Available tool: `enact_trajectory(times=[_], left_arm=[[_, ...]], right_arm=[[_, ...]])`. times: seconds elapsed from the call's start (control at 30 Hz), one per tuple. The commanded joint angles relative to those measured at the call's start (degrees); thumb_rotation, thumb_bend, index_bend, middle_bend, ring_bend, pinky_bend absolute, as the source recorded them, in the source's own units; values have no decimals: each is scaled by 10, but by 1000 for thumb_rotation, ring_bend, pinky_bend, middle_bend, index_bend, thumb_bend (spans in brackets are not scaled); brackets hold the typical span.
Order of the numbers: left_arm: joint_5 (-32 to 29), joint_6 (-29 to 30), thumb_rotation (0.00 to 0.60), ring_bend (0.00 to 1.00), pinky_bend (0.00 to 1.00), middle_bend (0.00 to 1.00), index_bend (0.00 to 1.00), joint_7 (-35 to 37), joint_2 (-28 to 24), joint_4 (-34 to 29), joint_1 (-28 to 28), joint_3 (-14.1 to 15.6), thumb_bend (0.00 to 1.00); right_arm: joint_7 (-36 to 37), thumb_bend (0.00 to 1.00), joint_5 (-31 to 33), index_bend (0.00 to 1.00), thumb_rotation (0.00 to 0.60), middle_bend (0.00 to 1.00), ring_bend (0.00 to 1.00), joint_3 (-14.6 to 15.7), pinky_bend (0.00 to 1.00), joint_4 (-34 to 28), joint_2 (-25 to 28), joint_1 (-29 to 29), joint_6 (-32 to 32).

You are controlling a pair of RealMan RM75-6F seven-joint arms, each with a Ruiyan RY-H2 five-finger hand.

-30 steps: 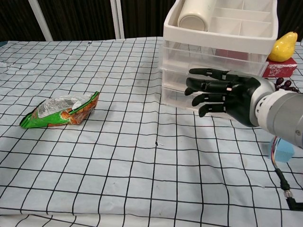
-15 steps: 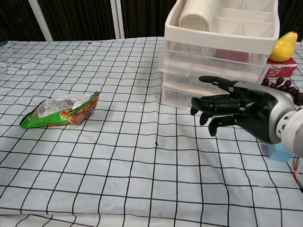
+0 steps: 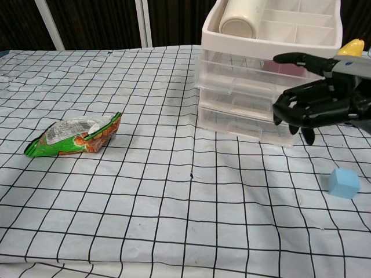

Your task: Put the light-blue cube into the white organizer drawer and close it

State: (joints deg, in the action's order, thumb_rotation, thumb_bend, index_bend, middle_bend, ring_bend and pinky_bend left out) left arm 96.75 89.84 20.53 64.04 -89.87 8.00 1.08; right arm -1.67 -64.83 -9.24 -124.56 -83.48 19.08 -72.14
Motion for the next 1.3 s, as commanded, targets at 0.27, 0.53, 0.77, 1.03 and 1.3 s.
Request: enact_trajectory(times=[0.27,0.53,0.77,1.03,1.3], left_arm=[[-1,5,600,0,0,0,0,5,2,4,-1,-3,21],[-2,4,600,0,0,0,0,5,1,4,0,-3,20],[-3,2,600,0,0,0,0,6,1,3,1,-2,20],[-4,-3,600,0,0,0,0,6,0,2,2,0,21],[-5,-6,600,0,0,0,0,3,0,0,2,1,21]], right_arm=[[-34,383,63,102,600,572,594,-38,647,-7,32,6,-17],[-42,383,92,169,600,572,595,-35,647,-1,30,10,-14],[-48,382,109,171,600,573,595,-35,647,10,22,14,-14],[-47,385,126,385,600,574,597,-37,647,11,25,14,-13],[-36,385,93,396,600,574,597,-8,646,-15,41,-3,-12]])
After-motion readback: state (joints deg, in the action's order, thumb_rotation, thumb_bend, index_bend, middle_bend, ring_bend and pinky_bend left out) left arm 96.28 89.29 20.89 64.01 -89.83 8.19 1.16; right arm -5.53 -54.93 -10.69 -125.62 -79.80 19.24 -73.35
